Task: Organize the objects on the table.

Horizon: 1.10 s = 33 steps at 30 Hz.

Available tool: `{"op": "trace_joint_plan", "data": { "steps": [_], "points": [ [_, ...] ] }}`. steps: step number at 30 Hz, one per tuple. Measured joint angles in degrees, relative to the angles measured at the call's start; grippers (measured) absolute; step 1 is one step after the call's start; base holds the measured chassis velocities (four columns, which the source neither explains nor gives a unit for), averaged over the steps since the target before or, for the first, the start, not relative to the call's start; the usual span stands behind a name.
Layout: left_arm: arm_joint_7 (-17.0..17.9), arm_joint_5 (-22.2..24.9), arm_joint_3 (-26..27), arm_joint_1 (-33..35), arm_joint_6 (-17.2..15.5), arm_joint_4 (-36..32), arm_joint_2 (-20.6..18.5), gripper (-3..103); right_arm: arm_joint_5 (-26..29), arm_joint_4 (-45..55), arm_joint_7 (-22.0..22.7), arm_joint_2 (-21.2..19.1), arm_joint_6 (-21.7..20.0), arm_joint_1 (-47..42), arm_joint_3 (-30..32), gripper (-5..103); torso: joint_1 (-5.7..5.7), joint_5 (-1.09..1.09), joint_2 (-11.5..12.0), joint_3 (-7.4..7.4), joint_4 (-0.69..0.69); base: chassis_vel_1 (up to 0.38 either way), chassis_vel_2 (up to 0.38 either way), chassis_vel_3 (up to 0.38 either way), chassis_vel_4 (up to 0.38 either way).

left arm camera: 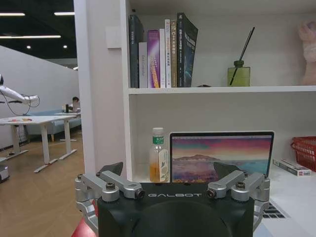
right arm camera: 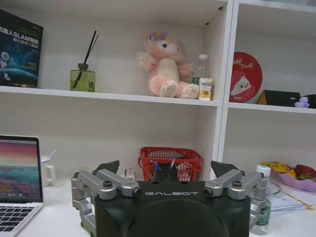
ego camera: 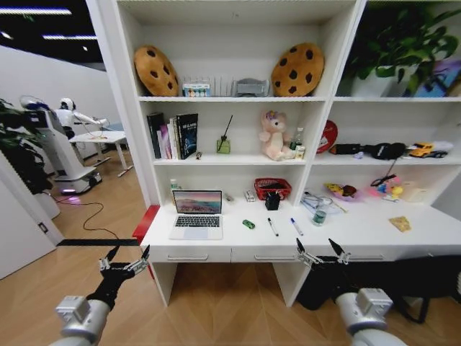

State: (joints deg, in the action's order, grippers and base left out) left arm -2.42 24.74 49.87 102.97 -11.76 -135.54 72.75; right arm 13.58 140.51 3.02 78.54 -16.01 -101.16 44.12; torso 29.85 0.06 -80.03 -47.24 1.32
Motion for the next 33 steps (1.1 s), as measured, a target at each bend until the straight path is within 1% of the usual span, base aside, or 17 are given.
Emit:
{"op": "trace_joint_plan", "data": {
  "steps": [2, 3, 4, 6, 7, 9, 10, 13, 16, 18, 19, 22, 27, 28, 31, 32, 33],
  "points": [
    [0.0, 0.0, 0.0, 0.0, 0.1, 0.3, 0.2, 100, -0.3, -0.1, 0.0, 0.0, 0.0, 0.0, -0.2, 100, 0.02, -0.17, 0.0, -0.01, 0.01, -0.335, 0.345, 0.362, -0.359],
    [0.0, 0.0, 0.0, 0.0, 0.1, 0.3, 0.2, 100, -0.3, -0.1, 0.0, 0.0, 0.0, 0.0, -0.2, 100, 0.02, -0.17, 0.0, -0.01, 0.01, -0.335, 0.347, 0.387, -0.359],
    [0.0, -0.1, 0.0, 0.1, 0.3, 0.3, 0.4, 100, -0.4, -0.3, 0.0, 0.0, 0.1, 0.0, -0.5, 100, -0.01, 0.03, 0.0, 0.0, -0.01, -0.357, 0.356, 0.341, -0.372],
    [0.0, -0.1, 0.0, 0.1, 0.4, 0.5, 0.5, 100, -0.5, -0.6, 0.0, 0.0, 0.4, 0.2, -0.7, 100, -0.01, 0.0, 0.0, 0.01, -0.02, -0.333, 0.356, 0.353, -0.329],
    [0.0, -0.1, 0.0, 0.1, 0.5, 0.6, 0.5, 100, -0.6, -0.8, 0.0, -0.1, 0.7, 0.2, -0.7, 100, 0.0, -0.14, 0.0, 0.0, -0.01, -0.29, 0.32, 0.353, -0.329],
    [0.0, -0.1, 0.0, 0.0, 0.6, 0.9, 0.6, 100, -0.9, -1.1, 0.0, -0.1, 1.0, 0.3, -0.8, 100, 0.02, -0.08, 0.0, -0.01, 0.0, -0.268, 0.33, 0.29, -0.306],
    [0.0, 0.0, 0.0, -0.1, 0.7, 1.0, 0.6, 100, -0.9, -1.2, 0.0, -0.1, 1.1, 0.4, -0.9, 100, 0.02, 0.04, 0.0, -0.01, -0.02, -0.268, 0.33, 0.239, -0.282],
    [0.1, 0.0, 0.0, -0.4, 0.8, 1.4, 0.5, 100, -1.2, -1.5, 0.0, 0.0, 1.1, 0.3, -0.9, 100, 0.07, -0.16, 0.0, -0.01, 0.03, -0.2, 0.221, 0.132, -0.152],
    [0.1, 0.0, -0.1, -1.2, 1.0, 1.7, 0.4, 102, -1.4, -1.8, 0.0, 0.1, 1.1, 0.3, -1.0, 100, 0.04, 0.0, 0.0, -0.02, -0.04, -0.114, 0.107, 0.015, -0.052],
    [0.0, 0.0, -0.2, -1.7, 1.2, 2.0, 0.3, 98, -1.5, -2.0, 0.1, 0.2, 1.1, 0.2, -1.0, 100, 0.01, -0.06, 0.0, -0.01, -0.02, -0.01, -0.003, 0.057, 0.058],
    [-0.1, 0.0, -0.4, -2.2, 1.2, 2.2, 0.3, 88, -1.6, -2.1, 0.2, 0.2, 1.1, 0.2, -1.0, 100, -0.05, -0.08, 0.0, 0.01, -0.02, 0.032, -0.085, -0.011, 0.064],
    [-0.2, 0.0, -0.6, -2.5, 1.3, 2.4, 0.3, 82, -1.6, -2.3, 0.2, 0.2, 1.1, 0.1, -1.0, 100, -0.08, -0.03, 0.0, 0.02, 0.0, 0.045, -0.075, -0.044, 0.064],
    [-0.5, -0.1, -0.9, -3.1, 1.3, 3.3, 0.0, 61, -1.7, -2.6, 0.5, 0.3, 1.1, -0.2, -0.8, 100, -0.08, -0.06, 0.0, 0.02, -0.01, 0.054, -0.056, -0.046, 0.039],
    [-0.5, -0.1, -0.9, -3.1, 1.3, 3.3, 0.0, 61, -1.7, -2.6, 0.5, 0.3, 1.1, -0.2, -0.8, 100, -0.08, -0.06, 0.0, 0.02, -0.01, 0.056, 0.01, -0.016, 0.02],
    [-0.8, 0.1, -0.9, -3.4, 1.3, 3.6, -0.5, 45, -2.1, -2.7, 0.5, 0.6, 1.6, -0.6, -0.9, 100, -0.01, -0.06, 0.0, 0.0, -0.01, 0.0, 0.0, 0.0, 0.0],
    [-0.8, 0.1, -0.9, -3.4, 1.3, 3.6, -0.5, 45, -2.1, -2.7, 0.5, 0.6, 1.6, -0.6, -0.9, 100, -0.01, -0.06, 0.0, 0.0, -0.01, 0.0, 0.0, 0.0, 0.0],
    [-0.8, 0.2, -0.9, -3.5, 1.3, 3.6, -0.7, 39, -2.4, -2.8, 0.5, 0.7, 1.7, -0.7, -0.9, 100, 0.0, -0.07, 0.0, 0.0, 0.0, 0.0, 0.0, 0.0, 0.0]
  ]
}}
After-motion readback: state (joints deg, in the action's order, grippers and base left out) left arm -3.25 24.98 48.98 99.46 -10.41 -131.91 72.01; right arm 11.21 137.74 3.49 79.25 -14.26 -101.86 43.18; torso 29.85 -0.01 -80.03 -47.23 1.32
